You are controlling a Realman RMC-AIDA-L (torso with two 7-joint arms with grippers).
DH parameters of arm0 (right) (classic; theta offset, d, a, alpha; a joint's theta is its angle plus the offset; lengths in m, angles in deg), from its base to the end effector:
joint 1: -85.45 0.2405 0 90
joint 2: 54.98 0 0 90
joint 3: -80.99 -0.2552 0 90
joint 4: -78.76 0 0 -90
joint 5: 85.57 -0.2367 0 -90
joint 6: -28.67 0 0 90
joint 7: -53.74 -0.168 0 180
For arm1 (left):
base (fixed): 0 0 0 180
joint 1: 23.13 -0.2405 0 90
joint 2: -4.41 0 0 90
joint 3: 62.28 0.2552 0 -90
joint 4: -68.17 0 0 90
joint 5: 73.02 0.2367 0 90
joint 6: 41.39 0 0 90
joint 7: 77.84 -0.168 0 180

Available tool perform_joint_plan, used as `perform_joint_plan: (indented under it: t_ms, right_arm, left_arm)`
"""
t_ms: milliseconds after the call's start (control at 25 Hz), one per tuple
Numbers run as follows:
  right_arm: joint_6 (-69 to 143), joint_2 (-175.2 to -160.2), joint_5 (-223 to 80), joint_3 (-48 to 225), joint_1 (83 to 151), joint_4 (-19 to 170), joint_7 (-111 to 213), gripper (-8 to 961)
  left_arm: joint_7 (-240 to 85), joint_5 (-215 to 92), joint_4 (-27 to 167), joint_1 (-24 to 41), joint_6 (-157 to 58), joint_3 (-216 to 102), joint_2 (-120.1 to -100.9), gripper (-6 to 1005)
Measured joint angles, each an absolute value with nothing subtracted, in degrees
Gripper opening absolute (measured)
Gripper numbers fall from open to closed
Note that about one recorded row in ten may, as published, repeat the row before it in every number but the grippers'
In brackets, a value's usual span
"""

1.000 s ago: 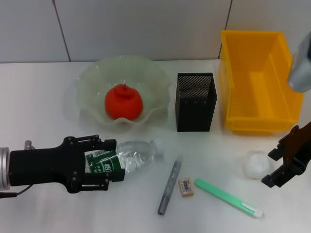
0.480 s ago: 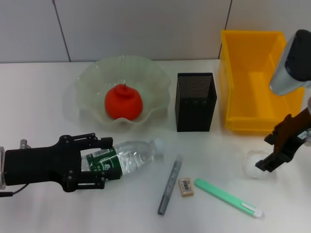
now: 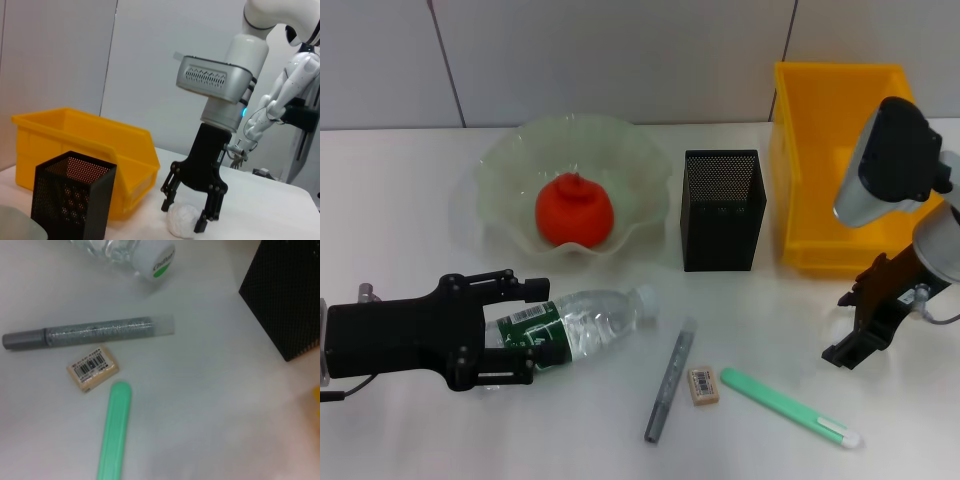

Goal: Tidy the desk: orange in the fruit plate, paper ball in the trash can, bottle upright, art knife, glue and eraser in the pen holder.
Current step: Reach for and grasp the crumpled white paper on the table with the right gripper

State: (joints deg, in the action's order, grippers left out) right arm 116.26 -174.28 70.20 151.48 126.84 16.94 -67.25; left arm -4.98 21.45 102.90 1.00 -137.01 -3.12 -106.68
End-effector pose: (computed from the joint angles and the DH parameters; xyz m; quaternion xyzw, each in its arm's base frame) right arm 0.2201 0.4038 -0.0219 -0.9434 0.1930 -0.2421 0.1193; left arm -0.2749 0.3247 0.0022 -0.9468 -0.1516 -0.2741 0.0735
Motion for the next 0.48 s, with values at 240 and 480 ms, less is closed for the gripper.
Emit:
perform_joint_plan:
  t_ms: [240, 480]
  right_arm:
    - [115.3, -174.25, 70.2, 151.8, 127.5, 18.9, -67.2, 777]
    - [115.4, -174.16, 71.3, 152.1, 127.6, 18.9, -67.5, 736]
  left_arm:
    - [-5.0, 21.5, 103.0, 1.2, -137.2, -3.5, -106.62, 788]
    - [-5.0, 21.5, 103.0, 1.4, -137.2, -4.1, -106.58, 788]
